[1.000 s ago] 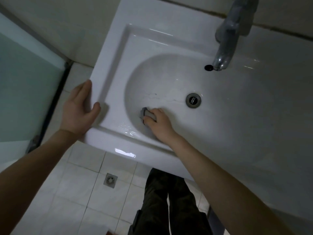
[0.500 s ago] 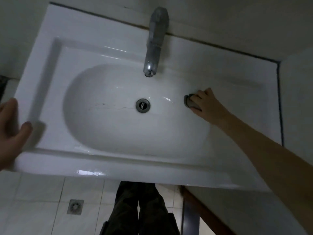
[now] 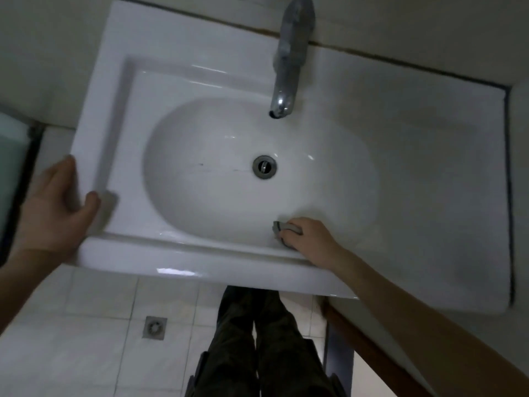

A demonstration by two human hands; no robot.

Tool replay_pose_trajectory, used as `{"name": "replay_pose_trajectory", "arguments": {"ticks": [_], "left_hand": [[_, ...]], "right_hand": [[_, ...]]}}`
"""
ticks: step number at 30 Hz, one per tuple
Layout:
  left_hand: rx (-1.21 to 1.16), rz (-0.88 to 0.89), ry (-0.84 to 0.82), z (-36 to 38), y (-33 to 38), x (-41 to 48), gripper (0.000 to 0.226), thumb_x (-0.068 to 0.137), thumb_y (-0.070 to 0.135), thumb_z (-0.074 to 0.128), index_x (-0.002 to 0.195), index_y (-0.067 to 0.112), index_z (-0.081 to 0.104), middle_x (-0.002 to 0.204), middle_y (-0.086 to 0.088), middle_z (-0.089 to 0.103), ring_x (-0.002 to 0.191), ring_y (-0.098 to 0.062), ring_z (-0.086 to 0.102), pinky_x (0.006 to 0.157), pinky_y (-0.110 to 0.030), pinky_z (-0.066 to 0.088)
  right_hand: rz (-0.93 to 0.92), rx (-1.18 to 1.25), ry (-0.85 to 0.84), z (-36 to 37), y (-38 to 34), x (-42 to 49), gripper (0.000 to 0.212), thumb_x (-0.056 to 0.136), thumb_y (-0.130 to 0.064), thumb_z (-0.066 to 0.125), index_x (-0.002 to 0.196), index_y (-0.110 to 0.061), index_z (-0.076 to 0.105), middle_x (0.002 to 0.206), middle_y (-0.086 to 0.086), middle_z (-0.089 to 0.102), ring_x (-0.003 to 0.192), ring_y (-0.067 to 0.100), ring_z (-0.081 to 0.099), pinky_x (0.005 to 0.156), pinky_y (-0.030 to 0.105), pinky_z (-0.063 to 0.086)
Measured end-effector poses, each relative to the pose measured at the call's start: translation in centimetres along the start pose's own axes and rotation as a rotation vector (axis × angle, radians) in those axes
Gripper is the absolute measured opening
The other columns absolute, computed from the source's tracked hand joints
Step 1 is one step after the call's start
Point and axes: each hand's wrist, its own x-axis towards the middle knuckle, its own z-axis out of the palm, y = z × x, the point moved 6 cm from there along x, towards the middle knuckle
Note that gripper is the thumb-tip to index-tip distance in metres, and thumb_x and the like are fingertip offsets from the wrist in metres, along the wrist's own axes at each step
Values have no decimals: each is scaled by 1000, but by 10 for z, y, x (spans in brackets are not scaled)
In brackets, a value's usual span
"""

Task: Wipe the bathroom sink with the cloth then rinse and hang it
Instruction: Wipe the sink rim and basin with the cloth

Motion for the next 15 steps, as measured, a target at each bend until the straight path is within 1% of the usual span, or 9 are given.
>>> {"name": "replay_pose_trajectory", "arguments": {"ticks": [1, 2, 3, 4, 5, 7, 11, 13, 15], "left_hand": [[8, 92, -116, -26, 1, 6, 98, 66, 60, 75, 150, 37, 30, 156, -10, 32, 132, -35, 44, 119, -46, 16], [96, 133, -76, -51, 2, 10, 82, 79, 48, 66, 150, 27, 32, 152, -11, 38, 134, -29, 42, 117, -39, 24], [205, 55, 105, -68, -14, 21, 74, 83, 40, 59, 150, 20, 34, 148, -14, 41, 133, -27, 42, 115, -33, 29], [208, 13, 39, -134, -32, 14, 72, 83, 38, 56, 148, 13, 37, 146, -17, 43, 132, -28, 43, 113, -26, 29], [184, 24, 97, -82, 5, 11, 73, 81, 37, 55, 146, 8, 40, 144, -20, 45, 130, -29, 45, 111, -17, 26], [232, 16, 62, -81, 18, 13, 73, 80, 37, 54, 143, 2, 42, 142, -22, 47, 128, -30, 45, 106, -2, 18], [244, 27, 114, -89, 12, 15, 74, 80, 40, 51, 142, 1, 44, 142, -22, 48, 128, -30, 46, 105, 2, 15], [253, 26, 75, -82, 16, 15, 74, 80, 41, 51, 143, 3, 43, 143, -20, 46, 130, -29, 45, 105, 2, 15], [245, 9, 86, -80, 12, 17, 75, 80, 41, 51, 145, 6, 40, 146, -17, 44, 132, -27, 43, 104, 3, 13]], "right_hand": [[-17, 36, -10, 13, -13, 5, 34, 91, -29, 56, 75, 1, 60, 70, 13, 58, 63, 20, 53, 61, 31, 37], [-45, 62, -20, 29, -30, 11, 32, 92, -26, 56, 73, -1, 59, 67, 7, 56, 61, 16, 51, 60, 29, 37], [-80, 91, -33, 45, -51, 15, 29, 92, -25, 55, 72, -5, 58, 66, 1, 54, 61, 12, 49, 58, 24, 36], [-118, 119, -44, 63, -74, 21, 27, 92, -26, 54, 71, -9, 57, 65, -4, 53, 60, 9, 49, 57, 19, 35], [-159, 149, -46, 80, -96, 26, 26, 92, -27, 53, 71, -12, 57, 65, -6, 53, 61, 9, 51, 56, 17, 36], [-198, 209, -13, 104, -135, 36, 26, 90, -27, 53, 72, -10, 58, 67, 0, 57, 64, 18, 55, 60, 25, 40], [30, 704, -48, 106, -144, 57, 21, 87, -22, 60, 75, -6, 64, 70, 9, 58, 63, 20, 54, 59, 24, 46], [135, 1019, -70, 87, -128, 65, 20, 89, -24, 61, 80, -7, 68, 81, 11, 65, 71, 24, 61, 73, 40, 54], [127, 1074, 92, 43, -102, 71, 15, 89, -20, 61, 80, -11, 68, 81, 9, 67, 68, 23, 63, 75, 52, 56]]}}
